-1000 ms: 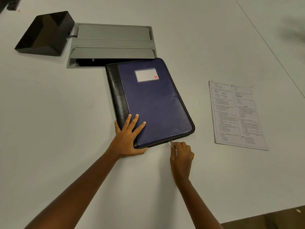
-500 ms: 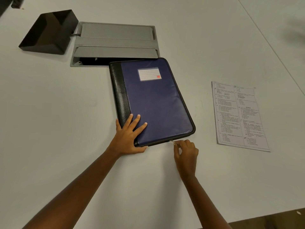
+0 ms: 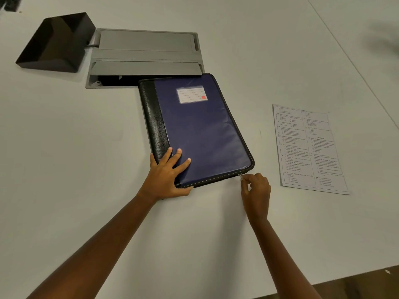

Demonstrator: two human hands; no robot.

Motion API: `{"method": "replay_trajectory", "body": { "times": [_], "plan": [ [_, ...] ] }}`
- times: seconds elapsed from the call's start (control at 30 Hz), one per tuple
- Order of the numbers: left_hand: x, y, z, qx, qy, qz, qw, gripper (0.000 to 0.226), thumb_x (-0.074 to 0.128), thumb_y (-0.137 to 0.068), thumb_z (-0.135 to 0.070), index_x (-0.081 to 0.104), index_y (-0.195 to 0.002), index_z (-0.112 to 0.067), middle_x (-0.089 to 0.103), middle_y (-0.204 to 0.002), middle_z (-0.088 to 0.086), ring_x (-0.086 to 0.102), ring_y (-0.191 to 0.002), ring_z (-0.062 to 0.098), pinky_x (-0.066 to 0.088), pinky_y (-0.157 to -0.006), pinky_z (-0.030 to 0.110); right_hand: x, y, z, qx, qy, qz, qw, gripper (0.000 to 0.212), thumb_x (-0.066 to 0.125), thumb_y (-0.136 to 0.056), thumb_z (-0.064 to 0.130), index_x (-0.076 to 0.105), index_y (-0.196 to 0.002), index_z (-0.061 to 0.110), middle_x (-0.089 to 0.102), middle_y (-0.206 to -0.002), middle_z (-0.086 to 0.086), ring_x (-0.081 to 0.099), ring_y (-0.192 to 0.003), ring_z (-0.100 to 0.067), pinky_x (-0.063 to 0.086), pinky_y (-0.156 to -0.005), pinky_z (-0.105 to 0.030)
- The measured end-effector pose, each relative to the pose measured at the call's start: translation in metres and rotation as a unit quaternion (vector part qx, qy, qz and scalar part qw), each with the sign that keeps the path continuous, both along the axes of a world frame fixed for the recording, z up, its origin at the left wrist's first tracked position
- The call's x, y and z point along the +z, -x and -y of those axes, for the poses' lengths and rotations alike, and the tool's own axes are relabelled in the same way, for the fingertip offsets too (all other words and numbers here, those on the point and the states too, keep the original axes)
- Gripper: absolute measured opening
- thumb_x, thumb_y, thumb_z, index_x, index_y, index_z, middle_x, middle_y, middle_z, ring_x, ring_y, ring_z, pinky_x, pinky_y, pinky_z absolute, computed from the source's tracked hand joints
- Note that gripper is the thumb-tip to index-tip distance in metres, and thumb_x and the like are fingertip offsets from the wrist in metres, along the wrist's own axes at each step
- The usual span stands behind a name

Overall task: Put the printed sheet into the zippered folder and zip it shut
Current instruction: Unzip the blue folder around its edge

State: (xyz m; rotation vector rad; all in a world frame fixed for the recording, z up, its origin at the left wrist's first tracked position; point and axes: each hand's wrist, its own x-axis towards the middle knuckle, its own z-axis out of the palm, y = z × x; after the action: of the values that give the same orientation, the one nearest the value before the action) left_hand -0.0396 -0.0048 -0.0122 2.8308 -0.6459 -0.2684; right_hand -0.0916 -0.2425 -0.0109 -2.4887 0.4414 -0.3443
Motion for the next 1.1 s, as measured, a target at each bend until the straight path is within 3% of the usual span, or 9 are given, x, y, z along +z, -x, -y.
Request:
{"method": "replay_trajectory", "body": {
  "times": [0.27,0.47,0.63,0.87,1.0,1.1],
  "plan": [
    [0.002,-0.006,-0.001,-0.003,0.018,0.009,1.000,0.082,0.061,-0.073,-0.061,0.031,-0.141,-0.028,0.021,-0.155,0.010,0.014,-0.144,0.033,0.008,-0.108,0.068,0.002,0.008,-0.034,0.050,-0.005,0.014,0.999,0.005,0.062,-0.079,-0.003,0.065,-0.081,0.000,0.064,-0.074,-0.018,0.056,-0.069,-0.031,0.037,-0.066,-0.030],
    [0.004,-0.011,0.004,0.001,0.001,0.005,1.000,0.083,0.055,-0.073,-0.066,0.028,-0.142,-0.030,0.018,-0.156,0.007,0.011,-0.145,0.031,0.007,-0.109,0.067,0.010,0.007,-0.046,0.065,-0.017,0.012,0.998,0.004,0.063,-0.078,-0.004,0.065,-0.080,-0.001,0.064,-0.073,-0.019,0.058,-0.069,-0.034,0.048,-0.065,-0.042],
    [0.005,-0.015,0.015,0.004,-0.003,-0.012,1.000,0.086,0.053,-0.072,-0.069,0.023,-0.144,-0.031,0.014,-0.157,0.007,0.008,-0.146,0.030,0.005,-0.109,0.067,0.013,0.014,-0.079,0.152,0.024,0.013,0.988,0.007,0.067,-0.074,-0.001,0.065,-0.078,0.004,0.065,-0.070,-0.014,0.058,-0.064,-0.028,0.046,-0.059,-0.034],
    [-0.003,-0.018,0.018,0.001,-0.015,-0.051,0.999,0.083,0.049,-0.077,-0.067,0.016,-0.145,-0.033,0.006,-0.159,0.003,0.001,-0.146,0.026,0.001,-0.111,0.064,0.001,0.017,-0.090,0.135,-0.018,-0.033,0.990,0.010,0.062,-0.082,0.007,0.067,-0.089,0.002,0.068,-0.083,-0.018,0.061,-0.077,-0.031,0.048,-0.069,-0.038],
    [-0.004,-0.015,0.008,0.053,0.120,-0.044,0.990,0.060,0.048,-0.089,-0.045,0.029,-0.143,-0.025,0.014,-0.157,0.005,0.008,-0.146,0.024,0.005,-0.114,0.058,-0.005,0.016,-0.090,0.125,-0.016,-0.053,0.991,0.012,0.058,-0.085,0.009,0.067,-0.091,0.004,0.068,-0.088,-0.017,0.060,-0.082,-0.030,0.046,-0.074,-0.038],
    [-0.006,-0.014,-0.012,0.125,0.169,-0.048,0.976,0.060,0.049,-0.092,-0.037,0.025,-0.144,-0.021,0.008,-0.158,0.008,0.007,-0.146,0.025,0.008,-0.116,0.054,-0.008,0.017,-0.092,0.113,-0.025,-0.064,0.991,0.015,0.056,-0.087,0.013,0.066,-0.095,0.005,0.067,-0.094,-0.017,0.059,-0.087,-0.029,0.045,-0.079,-0.038]
  ]
}}
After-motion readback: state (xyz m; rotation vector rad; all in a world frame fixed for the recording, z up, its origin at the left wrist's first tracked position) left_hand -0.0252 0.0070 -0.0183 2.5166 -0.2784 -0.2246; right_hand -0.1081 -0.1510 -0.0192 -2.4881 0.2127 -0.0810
